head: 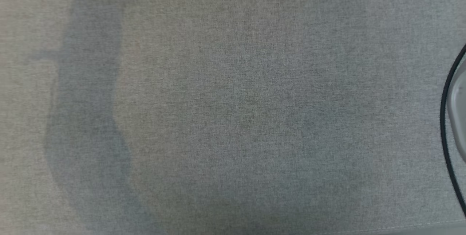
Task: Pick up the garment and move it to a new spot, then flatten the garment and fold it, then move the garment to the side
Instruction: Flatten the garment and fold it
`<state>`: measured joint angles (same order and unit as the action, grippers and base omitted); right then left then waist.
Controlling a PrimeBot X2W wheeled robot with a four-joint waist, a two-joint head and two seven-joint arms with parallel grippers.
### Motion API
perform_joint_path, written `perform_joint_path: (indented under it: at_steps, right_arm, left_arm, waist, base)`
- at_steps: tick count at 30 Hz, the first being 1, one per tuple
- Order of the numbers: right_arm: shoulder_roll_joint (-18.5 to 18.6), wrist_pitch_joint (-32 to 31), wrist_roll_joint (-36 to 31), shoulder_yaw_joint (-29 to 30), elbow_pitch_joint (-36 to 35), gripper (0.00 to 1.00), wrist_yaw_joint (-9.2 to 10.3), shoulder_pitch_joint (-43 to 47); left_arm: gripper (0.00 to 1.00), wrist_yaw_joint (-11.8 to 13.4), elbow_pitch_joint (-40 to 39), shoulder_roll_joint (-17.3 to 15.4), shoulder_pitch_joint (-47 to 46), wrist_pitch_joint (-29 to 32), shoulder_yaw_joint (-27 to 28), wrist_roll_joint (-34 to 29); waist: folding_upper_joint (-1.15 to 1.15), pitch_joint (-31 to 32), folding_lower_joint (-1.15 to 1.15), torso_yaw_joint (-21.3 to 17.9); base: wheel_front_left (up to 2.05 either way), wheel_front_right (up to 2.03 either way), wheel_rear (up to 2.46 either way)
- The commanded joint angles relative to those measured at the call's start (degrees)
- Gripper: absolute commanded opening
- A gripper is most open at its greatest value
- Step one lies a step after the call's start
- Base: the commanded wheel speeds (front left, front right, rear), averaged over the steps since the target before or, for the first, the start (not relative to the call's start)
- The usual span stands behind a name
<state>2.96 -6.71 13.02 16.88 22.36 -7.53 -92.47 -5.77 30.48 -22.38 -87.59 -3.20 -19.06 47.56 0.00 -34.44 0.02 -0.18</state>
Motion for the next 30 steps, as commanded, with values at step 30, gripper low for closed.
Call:
perform_joint_path:
  at_steps: [30]
  right_arm:
    - [5.03, 6.97, 25.37, -8.48, -21.65, 0.00, 0.09, 109.63]
  left_arm:
    - [0.00, 3.80, -21.35, 0.75, 88.27, -11.97, -14.16, 9.08]
  waist:
    - [0.00, 26.68, -0.02, 5.72]
  base:
    - [0.00, 0.00, 0.00]
